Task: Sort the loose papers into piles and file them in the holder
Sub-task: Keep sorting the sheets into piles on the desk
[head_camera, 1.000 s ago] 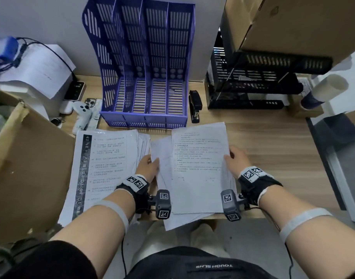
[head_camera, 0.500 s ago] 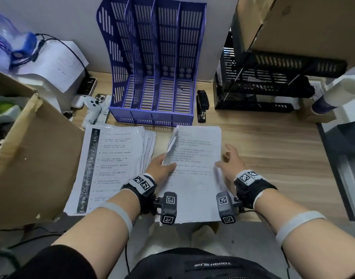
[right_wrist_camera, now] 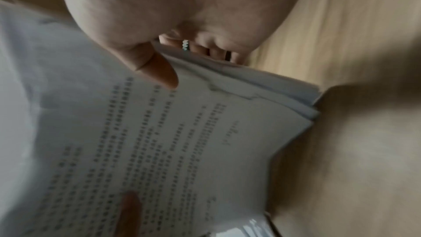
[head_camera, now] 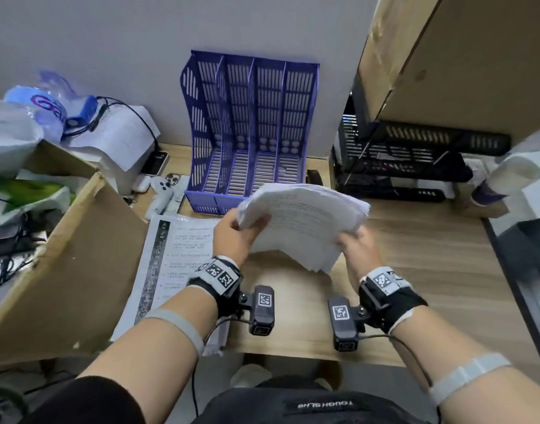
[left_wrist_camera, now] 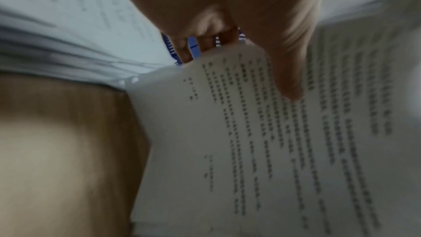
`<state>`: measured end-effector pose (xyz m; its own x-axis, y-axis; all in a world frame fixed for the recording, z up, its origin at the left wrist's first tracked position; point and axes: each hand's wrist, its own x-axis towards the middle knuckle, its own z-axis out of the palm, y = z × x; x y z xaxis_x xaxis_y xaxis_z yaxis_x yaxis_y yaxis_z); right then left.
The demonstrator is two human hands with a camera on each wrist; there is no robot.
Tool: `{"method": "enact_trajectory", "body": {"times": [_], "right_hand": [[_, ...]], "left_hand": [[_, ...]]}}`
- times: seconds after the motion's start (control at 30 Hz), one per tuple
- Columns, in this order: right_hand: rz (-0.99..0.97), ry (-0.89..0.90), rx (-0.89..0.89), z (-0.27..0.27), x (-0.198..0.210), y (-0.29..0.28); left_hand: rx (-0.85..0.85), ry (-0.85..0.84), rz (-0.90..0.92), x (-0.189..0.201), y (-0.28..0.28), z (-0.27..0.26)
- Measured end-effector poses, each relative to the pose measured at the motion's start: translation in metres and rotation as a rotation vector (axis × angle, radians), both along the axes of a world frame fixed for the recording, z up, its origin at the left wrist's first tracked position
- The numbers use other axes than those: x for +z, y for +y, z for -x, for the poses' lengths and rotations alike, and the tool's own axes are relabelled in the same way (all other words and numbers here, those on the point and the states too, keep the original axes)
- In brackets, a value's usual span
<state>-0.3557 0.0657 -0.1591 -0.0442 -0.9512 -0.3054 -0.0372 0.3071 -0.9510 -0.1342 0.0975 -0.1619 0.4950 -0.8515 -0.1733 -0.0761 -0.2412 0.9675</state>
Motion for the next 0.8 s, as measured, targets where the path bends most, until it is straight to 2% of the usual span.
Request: {"method": "enact_trajectory", "body": {"times": [0.1,0.3,0.37,0.43,0.5,0.63,0.7,0.8], "right_hand": [[-0.018,0.071,0.044,-0.007,-0.011,0.014],[-0.131,-0.054,-0.128,-0.013,-0.018,0.013],[-0.226,-0.115,-0.217,-0.013,-0.019,0.01],[-0.279,-0.055,-0.228,-0.012,-0.027,0.008],[-0.267,0.053,-0.155,-0.013,-0.035,0.005],[-0.128,0.156,-0.008,-0.026,-0.024,0.002],[-0.061,0.188,0.11,-0.041,-0.013,0.0],[-0.075,0.199,0.29,-0.078,-0.011,0.004]], "left_hand": [[-0.073,-0.143,-0.009,-0.006,-0.001,0.007],[-0.124,0.062,-0.004,-0.003,-0.009,0.013],[-0.121,0.145,-0.018,-0.004,-0.008,0.014],[-0.168,0.124,-0.046,-0.008,-0.007,0.015],[-0.198,0.056,-0.065,-0.003,-0.005,0.014],[-0.076,0.171,-0.017,0.009,-0.004,-0.015],[-0.029,0.058,-0.012,0.019,-0.003,-0.039],[0.029,-0.147,-0.131,0.022,0.002,-0.083]]}}
